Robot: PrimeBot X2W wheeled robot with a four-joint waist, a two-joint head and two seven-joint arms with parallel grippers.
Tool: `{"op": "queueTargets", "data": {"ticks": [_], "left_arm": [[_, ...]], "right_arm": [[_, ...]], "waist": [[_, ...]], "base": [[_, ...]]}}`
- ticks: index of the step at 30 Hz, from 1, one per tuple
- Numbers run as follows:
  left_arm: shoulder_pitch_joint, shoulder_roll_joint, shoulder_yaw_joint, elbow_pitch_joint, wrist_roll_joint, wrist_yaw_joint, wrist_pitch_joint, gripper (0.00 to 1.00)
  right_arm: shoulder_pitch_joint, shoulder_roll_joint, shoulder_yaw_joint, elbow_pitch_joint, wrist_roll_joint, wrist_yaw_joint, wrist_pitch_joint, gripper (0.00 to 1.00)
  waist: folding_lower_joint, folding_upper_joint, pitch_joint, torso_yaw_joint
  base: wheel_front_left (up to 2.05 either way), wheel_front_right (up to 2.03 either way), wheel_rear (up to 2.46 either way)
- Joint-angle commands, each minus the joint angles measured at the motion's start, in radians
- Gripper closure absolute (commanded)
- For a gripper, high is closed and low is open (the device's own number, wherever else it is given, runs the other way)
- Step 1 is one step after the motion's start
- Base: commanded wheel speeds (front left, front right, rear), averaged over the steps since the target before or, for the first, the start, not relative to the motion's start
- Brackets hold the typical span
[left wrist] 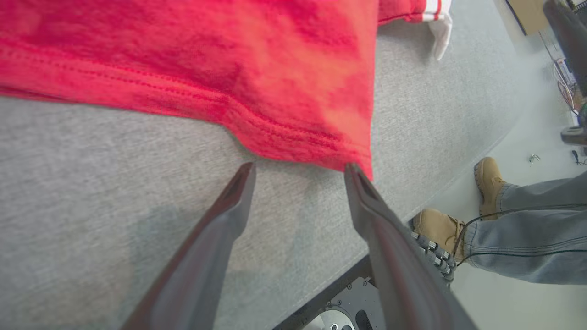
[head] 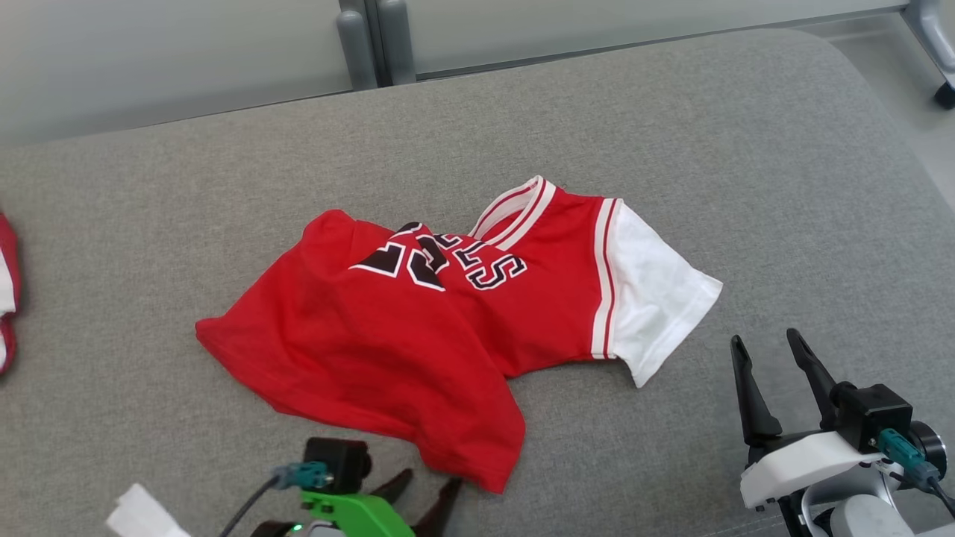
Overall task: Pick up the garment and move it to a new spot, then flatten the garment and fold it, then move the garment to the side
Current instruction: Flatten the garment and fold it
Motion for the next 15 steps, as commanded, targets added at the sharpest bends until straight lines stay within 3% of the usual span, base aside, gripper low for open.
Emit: {"op": "queueTargets", "data": {"ticks": [1,4,7,15], "left_arm": [[0.025,0.017,0.022,-0.003,-0.019,0.014,-0.018,0.00],[0.059,0.048,0.089,0.005,-0.052,0.047,-0.066,0.00],[0.082,0.042,0.140,0.025,-0.093,0.047,-0.098,0.00],[0.113,-0.051,0.175,0.066,-0.226,-0.065,-0.089,0.00]], "right_arm": [[0.005,-0.003,0.000,-0.003,-0.004,-0.001,-0.003,0.00],[0.008,-0.006,0.002,-0.002,-0.004,-0.001,-0.003,0.00],[0.000,-0.005,0.009,0.000,-0.003,-0.001,-0.003,0.00],[-0.016,-0.010,0.019,0.001,0.001,-0.001,-0.003,0.00]], "waist": [[0.0000,0.0000,-0.002,0.009],[0.0000,0.0000,-0.003,0.021],[0.0000,0.0000,-0.004,0.029],[0.0000,0.0000,-0.003,0.024]], "base": [[0.00,0.00,0.00],[0.00,0.00,0.00],[0.00,0.00,0.00],[0.00,0.00,0.00]]}}
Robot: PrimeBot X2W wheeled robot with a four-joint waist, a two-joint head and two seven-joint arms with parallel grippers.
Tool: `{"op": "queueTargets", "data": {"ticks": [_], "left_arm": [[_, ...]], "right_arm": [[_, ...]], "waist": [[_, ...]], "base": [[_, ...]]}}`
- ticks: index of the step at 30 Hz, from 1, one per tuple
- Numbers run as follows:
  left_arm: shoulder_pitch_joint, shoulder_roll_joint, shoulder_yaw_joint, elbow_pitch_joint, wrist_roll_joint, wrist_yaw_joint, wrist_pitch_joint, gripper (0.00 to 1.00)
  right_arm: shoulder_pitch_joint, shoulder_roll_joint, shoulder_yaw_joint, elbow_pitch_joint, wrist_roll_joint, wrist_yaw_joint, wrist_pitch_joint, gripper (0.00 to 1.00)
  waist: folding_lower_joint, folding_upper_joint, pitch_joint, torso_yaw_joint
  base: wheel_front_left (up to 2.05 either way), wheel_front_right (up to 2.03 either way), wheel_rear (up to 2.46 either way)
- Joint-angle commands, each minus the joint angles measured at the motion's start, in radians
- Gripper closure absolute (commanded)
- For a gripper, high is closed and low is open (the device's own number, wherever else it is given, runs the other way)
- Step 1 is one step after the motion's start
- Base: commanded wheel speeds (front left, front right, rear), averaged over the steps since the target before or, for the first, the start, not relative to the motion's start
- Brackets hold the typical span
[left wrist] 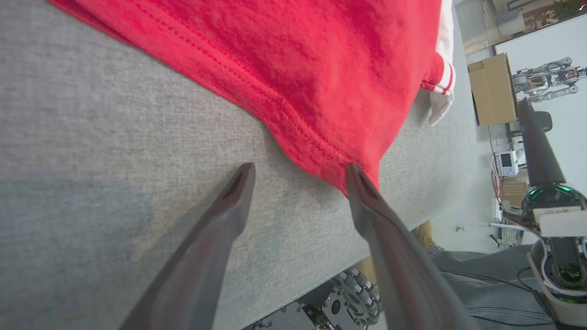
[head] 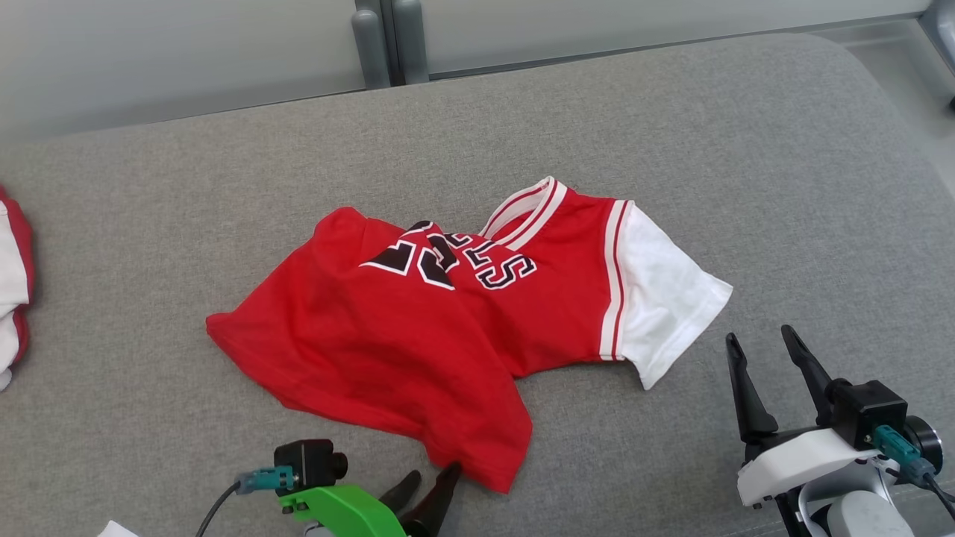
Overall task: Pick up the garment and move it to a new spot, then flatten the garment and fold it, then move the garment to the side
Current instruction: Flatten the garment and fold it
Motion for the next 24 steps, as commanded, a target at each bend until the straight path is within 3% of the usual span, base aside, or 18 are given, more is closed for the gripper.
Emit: {"op": "queueTargets", "data": {"ticks": [1,14,20,22,24], "left_arm": [[0.020,-0.007,0.011,0.011,-0.021,-0.017,0.001,0.00],[0.015,-0.130,0.079,0.121,-0.190,-0.175,0.021,0.00],[0.050,-0.114,0.101,0.098,-0.225,-0.225,0.020,0.00],[0.050,-0.107,0.099,0.099,-0.219,-0.221,0.022,0.26],[0.041,-0.110,0.092,0.107,-0.207,-0.220,0.025,0.77]], "right_arm": [[-0.004,-0.005,-0.002,-0.002,0.002,-0.001,-0.003,0.00],[-0.012,-0.001,-0.003,0.000,0.003,-0.001,-0.003,0.00],[0.002,-0.001,-0.009,0.000,0.000,-0.001,-0.003,0.00],[0.004,0.001,-0.012,0.001,0.000,-0.001,-0.003,0.00],[0.004,0.003,-0.012,0.003,-0.001,-0.001,-0.003,0.00]], "waist": [[0.0000,0.0000,0.002,-0.004],[0.0000,0.0000,0.019,-0.029],[0.0000,0.0000,0.015,-0.035],[0.0000,0.0000,0.015,-0.033],[0.0000,0.0000,0.014,-0.030]], "base": [[0.00,0.00,0.00],[0.00,0.00,0.00],[0.00,0.00,0.00],[0.00,0.00,0.00],[0.00,0.00,0.00]]}}
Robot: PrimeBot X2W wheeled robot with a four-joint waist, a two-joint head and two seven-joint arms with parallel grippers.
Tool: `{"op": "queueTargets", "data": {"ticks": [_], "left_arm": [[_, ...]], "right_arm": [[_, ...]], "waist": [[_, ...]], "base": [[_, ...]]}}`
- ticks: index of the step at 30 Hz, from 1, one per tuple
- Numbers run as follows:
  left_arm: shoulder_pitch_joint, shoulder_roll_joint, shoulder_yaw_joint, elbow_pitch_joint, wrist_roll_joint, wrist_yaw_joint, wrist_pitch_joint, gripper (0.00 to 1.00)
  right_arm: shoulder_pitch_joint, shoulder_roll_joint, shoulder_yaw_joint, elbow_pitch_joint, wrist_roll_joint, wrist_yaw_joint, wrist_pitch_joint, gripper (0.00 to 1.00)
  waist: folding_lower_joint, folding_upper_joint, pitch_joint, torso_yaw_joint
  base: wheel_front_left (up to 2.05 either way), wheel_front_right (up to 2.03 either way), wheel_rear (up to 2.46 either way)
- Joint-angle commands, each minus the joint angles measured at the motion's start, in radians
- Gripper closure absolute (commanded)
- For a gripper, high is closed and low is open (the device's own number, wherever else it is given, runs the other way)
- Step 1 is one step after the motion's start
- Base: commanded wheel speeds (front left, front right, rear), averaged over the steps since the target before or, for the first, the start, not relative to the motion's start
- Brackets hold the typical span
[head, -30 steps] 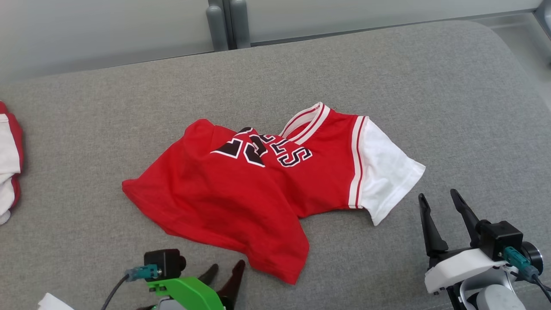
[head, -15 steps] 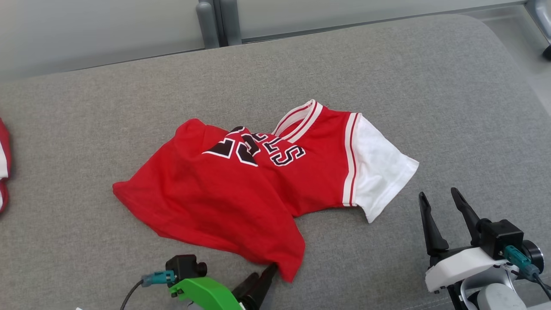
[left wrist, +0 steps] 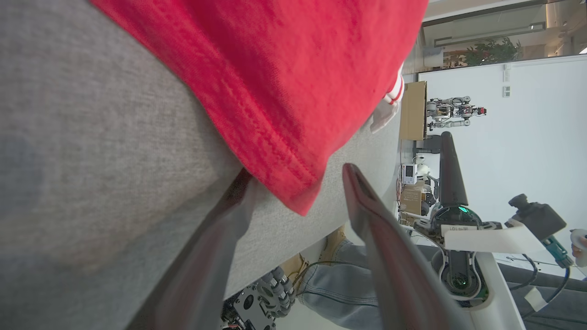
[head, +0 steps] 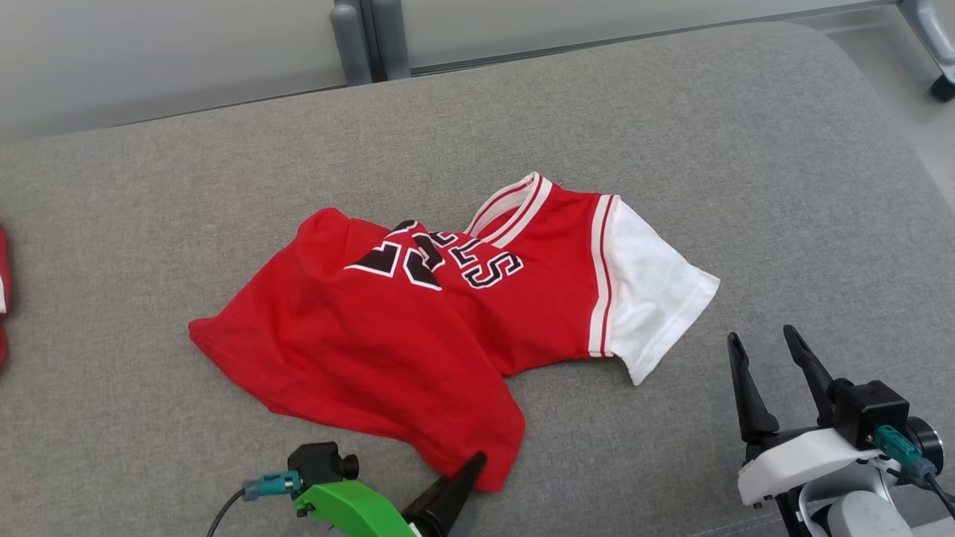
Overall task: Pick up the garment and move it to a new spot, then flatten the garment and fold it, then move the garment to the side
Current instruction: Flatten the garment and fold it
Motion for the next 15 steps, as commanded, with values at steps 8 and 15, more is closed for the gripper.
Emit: {"op": "queueTargets", "data": {"ticks": [8,15], "left_arm": [[-0.035,0.040,0.023,-0.012,0.047,-0.015,-0.031,1.00],[0.018,0.326,0.041,-0.287,0.140,0.060,0.032,1.00]], "right_arm": [[-0.002,-0.003,0.001,0.000,-0.004,-0.001,-0.003,0.00],[0.028,-0.005,-0.017,-0.005,-0.007,-0.001,-0.003,0.00]], "waist": [[0.0000,0.0000,-0.011,0.014],[0.0000,0.0000,-0.029,0.044]], "base": [[0.00,0.00,0.00],[0.00,0.00,0.00]]}}
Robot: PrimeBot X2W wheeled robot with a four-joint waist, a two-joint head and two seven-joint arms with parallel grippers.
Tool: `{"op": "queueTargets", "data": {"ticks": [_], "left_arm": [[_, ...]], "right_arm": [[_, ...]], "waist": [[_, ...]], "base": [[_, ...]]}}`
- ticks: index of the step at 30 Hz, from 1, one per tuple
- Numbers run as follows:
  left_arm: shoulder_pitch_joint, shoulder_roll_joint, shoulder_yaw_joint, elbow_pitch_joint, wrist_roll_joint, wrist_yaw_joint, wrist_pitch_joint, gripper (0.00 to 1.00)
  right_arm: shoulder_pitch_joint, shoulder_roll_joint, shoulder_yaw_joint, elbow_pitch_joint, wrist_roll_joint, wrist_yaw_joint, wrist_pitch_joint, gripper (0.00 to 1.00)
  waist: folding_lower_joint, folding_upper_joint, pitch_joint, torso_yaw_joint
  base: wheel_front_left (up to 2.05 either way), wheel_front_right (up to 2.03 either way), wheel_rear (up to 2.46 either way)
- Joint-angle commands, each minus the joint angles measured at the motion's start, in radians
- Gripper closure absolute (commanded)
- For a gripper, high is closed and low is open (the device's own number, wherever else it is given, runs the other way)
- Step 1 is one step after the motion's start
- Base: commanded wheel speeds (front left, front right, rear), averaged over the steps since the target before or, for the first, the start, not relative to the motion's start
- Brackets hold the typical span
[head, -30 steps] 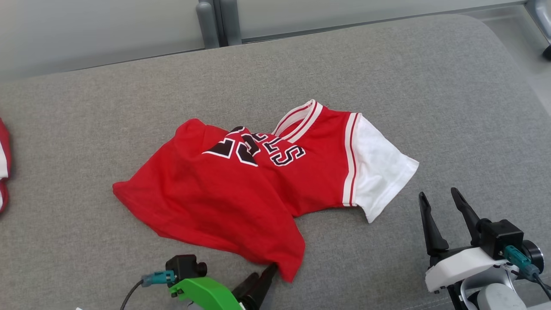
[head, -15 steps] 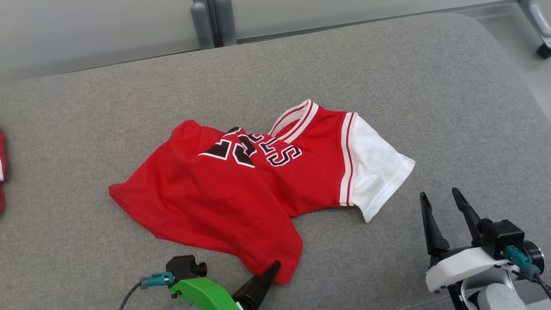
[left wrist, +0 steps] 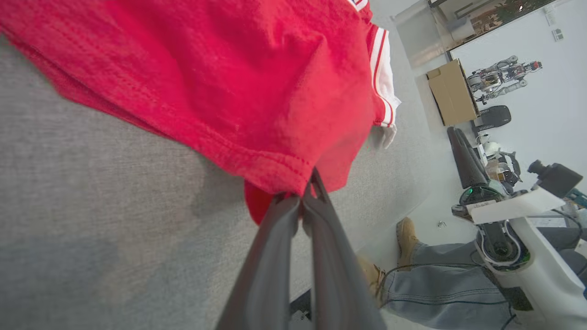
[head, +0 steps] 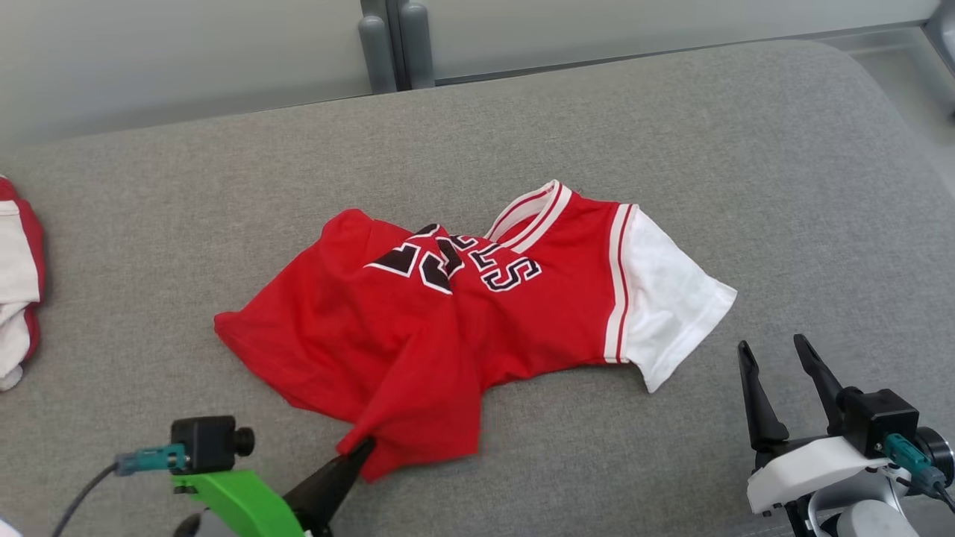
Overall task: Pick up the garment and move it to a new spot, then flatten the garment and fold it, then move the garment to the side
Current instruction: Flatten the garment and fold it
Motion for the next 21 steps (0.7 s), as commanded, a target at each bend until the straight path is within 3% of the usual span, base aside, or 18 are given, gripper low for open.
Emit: {"op": "queueTargets", "data": {"ticks": [1,7,11,17,19,20,21], "left_arm": [[0.015,0.026,0.005,-0.018,0.007,0.011,0.009,1.00],[0.081,0.251,0.037,-0.137,0.014,0.122,0.086,1.00],[0.115,0.319,0.042,-0.113,0.027,0.179,0.101,1.00],[0.100,0.217,0.035,-0.029,-0.008,0.180,0.073,1.00],[0.072,0.175,0.050,0.032,0.015,0.200,0.028,0.97],[0.060,0.155,0.058,0.061,0.029,0.207,-0.002,0.64],[0.052,0.131,0.068,0.085,0.040,0.208,-0.034,0.53]], "right_arm": [[0.008,0.000,0.000,-0.002,-0.005,-0.001,-0.003,0.00],[-0.004,0.007,0.007,-0.004,-0.007,-0.001,-0.003,0.00],[-0.008,0.009,0.013,-0.002,-0.002,-0.001,-0.003,0.00],[-0.008,0.003,0.021,0.006,0.002,-0.001,-0.003,0.00],[-0.011,-0.001,0.027,0.007,0.001,-0.001,-0.003,0.00],[-0.012,-0.002,0.029,0.006,0.000,-0.001,-0.003,0.00],[-0.012,-0.003,0.030,0.006,0.000,-0.001,-0.003,0.00]], "waist": [[0.0000,0.0000,-0.005,0.009],[0.0000,0.0000,-0.003,0.022],[0.0000,0.0000,0.003,0.024],[0.0000,0.0000,0.011,0.024],[0.0000,0.0000,0.012,0.024],[0.0000,0.0000,0.013,0.023],[0.0000,0.0000,0.013,0.023]], "base": [[0.00,0.00,0.00],[0.00,0.00,0.00],[0.00,0.00,0.00],[0.00,0.00,0.00],[0.00,0.00,0.00],[0.00,0.00,0.00],[0.00,0.00,0.00]]}}
